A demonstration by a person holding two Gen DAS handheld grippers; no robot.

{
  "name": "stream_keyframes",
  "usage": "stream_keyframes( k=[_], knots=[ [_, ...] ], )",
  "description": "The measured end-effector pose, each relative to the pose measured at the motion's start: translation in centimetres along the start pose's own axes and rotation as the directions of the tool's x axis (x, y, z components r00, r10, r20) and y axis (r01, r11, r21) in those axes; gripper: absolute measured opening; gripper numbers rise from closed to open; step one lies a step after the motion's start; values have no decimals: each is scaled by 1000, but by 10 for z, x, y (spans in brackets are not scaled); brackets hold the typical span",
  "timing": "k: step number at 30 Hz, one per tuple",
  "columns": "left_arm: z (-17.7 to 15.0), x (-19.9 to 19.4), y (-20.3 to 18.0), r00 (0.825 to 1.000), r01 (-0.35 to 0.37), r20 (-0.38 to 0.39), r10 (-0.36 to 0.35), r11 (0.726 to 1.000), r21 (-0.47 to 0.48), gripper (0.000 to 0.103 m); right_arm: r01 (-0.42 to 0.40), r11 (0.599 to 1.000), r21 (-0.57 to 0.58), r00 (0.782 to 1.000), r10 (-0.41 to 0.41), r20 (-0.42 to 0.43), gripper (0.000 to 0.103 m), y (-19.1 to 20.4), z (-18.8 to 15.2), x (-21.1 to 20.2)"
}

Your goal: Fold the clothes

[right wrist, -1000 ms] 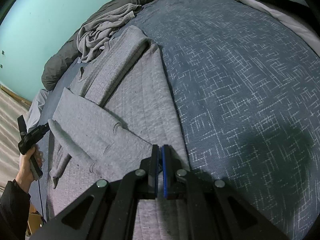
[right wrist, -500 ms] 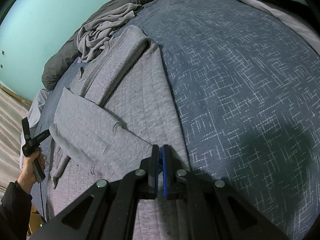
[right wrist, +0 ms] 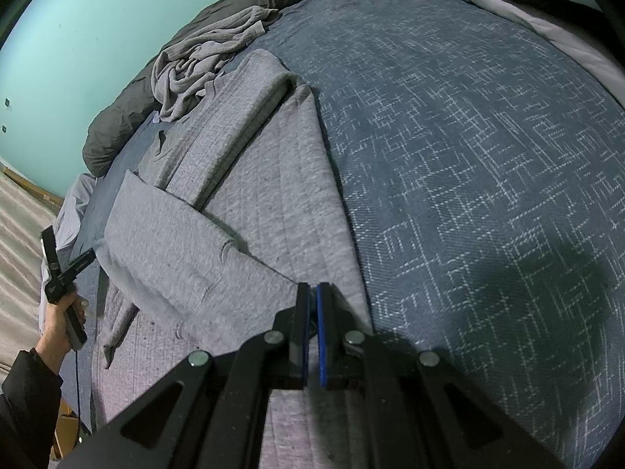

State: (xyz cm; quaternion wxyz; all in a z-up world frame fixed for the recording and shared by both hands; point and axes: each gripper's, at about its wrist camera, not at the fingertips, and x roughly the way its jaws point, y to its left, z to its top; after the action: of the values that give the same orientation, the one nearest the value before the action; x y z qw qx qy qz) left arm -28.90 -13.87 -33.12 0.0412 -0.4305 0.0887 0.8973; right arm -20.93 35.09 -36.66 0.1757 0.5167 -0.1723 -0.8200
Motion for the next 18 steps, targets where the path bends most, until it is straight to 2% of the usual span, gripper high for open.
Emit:
stream_keyframes(
  k=[5,8,9,12,16,18],
  knots=[
    [-6,7,2,999,-2,-50,2,1000,0,17,-5,1000,-7,1000,5,-5,3,1,-2,1],
    [-12,14,4,996,23,-85,-27,999,-46,20,-10,1000,-1,1000,10,-5,3,-1,-2,0],
    [-14,11,6,996,26,-80,-30,998,-54,25,-12,1000,1,1000,12,-3,3,-1,-3,0],
    [-21,-2,11,996,43,-75,-48,997,-68,28,-15,1000,2,1000,15,-4,3,-2,-4,-3],
    [-31,-24,26,996,44,-72,-55,988,-151,28,-13,1000,5,1000,13,-4,3,-1,-4,-6],
    [-32,-36,33,996,73,-31,-81,975,-211,28,-10,1000,5,1000,10,-5,3,0,-4,-7]
  ],
)
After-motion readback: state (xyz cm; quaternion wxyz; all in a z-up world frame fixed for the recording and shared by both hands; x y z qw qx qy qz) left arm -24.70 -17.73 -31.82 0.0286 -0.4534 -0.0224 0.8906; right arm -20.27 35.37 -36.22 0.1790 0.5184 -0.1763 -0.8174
